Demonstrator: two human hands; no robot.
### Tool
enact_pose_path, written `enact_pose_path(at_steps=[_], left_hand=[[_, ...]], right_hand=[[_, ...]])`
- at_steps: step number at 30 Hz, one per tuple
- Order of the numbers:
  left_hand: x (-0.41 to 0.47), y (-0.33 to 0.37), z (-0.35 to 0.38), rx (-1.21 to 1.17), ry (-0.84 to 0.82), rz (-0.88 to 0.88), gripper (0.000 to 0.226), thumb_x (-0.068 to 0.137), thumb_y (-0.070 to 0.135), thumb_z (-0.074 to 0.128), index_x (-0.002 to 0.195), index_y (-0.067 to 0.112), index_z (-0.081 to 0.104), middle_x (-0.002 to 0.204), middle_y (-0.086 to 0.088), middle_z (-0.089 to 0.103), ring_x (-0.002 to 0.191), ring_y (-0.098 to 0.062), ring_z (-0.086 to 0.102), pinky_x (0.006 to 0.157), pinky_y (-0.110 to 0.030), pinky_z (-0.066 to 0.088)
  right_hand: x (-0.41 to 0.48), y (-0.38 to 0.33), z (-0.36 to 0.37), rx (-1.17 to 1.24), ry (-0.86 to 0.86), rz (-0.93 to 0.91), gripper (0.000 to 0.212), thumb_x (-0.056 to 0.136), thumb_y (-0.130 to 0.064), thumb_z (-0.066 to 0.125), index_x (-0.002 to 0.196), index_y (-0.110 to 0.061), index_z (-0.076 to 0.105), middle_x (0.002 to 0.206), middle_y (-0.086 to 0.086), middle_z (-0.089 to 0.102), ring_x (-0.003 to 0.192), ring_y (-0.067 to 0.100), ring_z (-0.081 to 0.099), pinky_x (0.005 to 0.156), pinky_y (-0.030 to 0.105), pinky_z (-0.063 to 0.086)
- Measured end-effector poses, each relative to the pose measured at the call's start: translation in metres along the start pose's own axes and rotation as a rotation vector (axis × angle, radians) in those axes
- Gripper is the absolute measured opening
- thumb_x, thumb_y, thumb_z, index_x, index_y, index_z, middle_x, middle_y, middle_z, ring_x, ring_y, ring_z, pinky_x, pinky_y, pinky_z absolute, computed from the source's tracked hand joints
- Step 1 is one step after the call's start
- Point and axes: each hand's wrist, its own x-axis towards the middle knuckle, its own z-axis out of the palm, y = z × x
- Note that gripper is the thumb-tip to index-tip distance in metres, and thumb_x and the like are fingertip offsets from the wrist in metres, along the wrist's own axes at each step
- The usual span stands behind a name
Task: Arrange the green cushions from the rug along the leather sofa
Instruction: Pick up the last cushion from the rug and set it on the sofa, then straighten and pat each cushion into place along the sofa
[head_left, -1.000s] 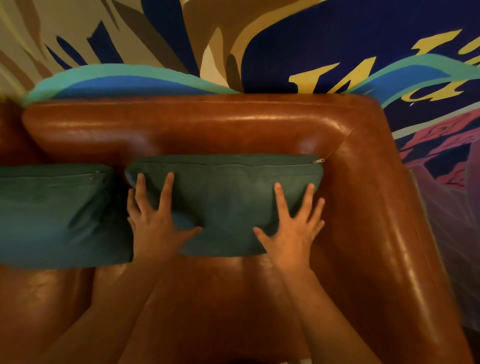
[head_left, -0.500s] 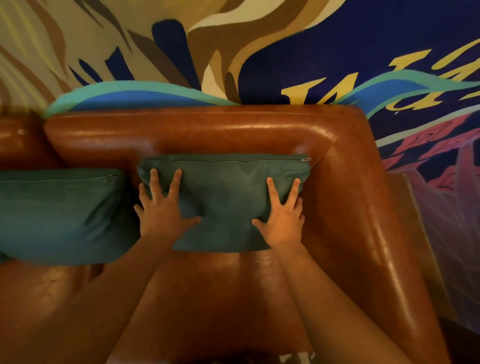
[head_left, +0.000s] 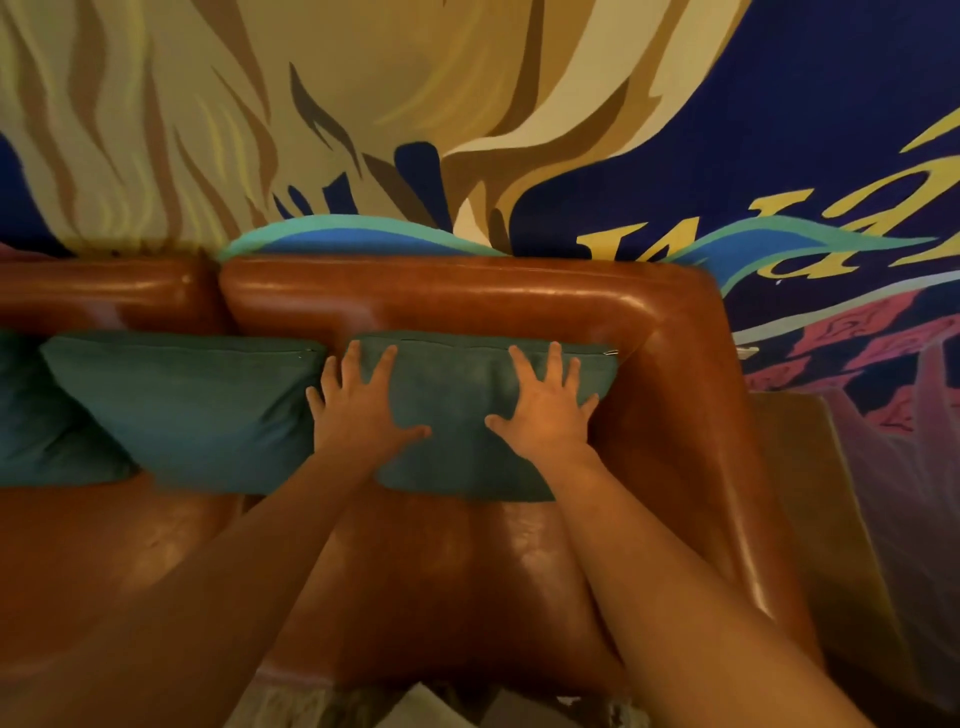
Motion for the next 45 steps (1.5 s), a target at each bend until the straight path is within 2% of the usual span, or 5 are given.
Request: enact_pose_path(at_steps=[7,20,31,36,45], left_hand=[[-0.035,-0.015,-0.032,-0.01,0.078,0.014,0.11,0.081,0.064,0.08,0.167,0.039,0.016,0.175,-0.009,-0.007,0.159,-0.042,-0.001,0.126,-0.066,0.012],[-0.073,-0.103,-0.066,0.006,0.11,-0.015,0.108,0.084,0.065,0.076,0.167,0.04,0.011,0.176,-0.008,-0.007,0.161,-0.037,-0.002,0.127,-0.064,0.01],[-0.073,-0.254,-0.099,0.049,0.091,0.125,0.112,0.083,0.069,0.073,0.167,0.04,0.004,0.176,-0.008,-0.003,0.161,-0.036,0.005,0.127,-0.063,0.012],[-0.073,-0.313,-0.119,0.059,0.122,0.188,0.112,0.083,0.067,0.074,0.168,0.037,0.008,0.175,-0.009,-0.001,0.16,-0.037,0.008,0.127,-0.063,0.013],[-0.077,-0.338,-0.128,0.04,0.081,0.221,0.114,0.083,0.067,0.075,0.168,0.037,0.006,0.176,-0.008,-0.002,0.16,-0.037,0.009,0.127,-0.063,0.015]], right_hand=[[-0.031,-0.039,-0.015,0.007,0.018,-0.122,0.105,0.092,-0.055,0.073,0.167,-0.041,0.001,0.174,0.008,-0.018,0.16,0.038,-0.015,0.122,0.072,0.008],[-0.083,-0.132,0.009,-0.017,0.022,-0.221,0.103,0.095,-0.056,0.069,0.166,-0.041,-0.004,0.174,0.007,-0.021,0.16,0.038,-0.016,0.123,0.073,0.007],[-0.137,-0.276,0.07,0.053,0.111,-0.17,0.099,0.096,-0.056,0.067,0.166,-0.041,-0.002,0.175,0.007,-0.015,0.16,0.037,-0.015,0.122,0.073,0.006],[-0.164,-0.336,0.098,0.099,0.143,-0.13,0.098,0.096,-0.057,0.066,0.166,-0.043,-0.002,0.175,0.004,-0.015,0.161,0.033,-0.014,0.124,0.071,0.007],[-0.187,-0.351,0.092,0.13,0.188,-0.06,0.099,0.095,-0.056,0.068,0.166,-0.044,0.001,0.176,0.004,-0.012,0.161,0.033,-0.014,0.123,0.072,0.007]])
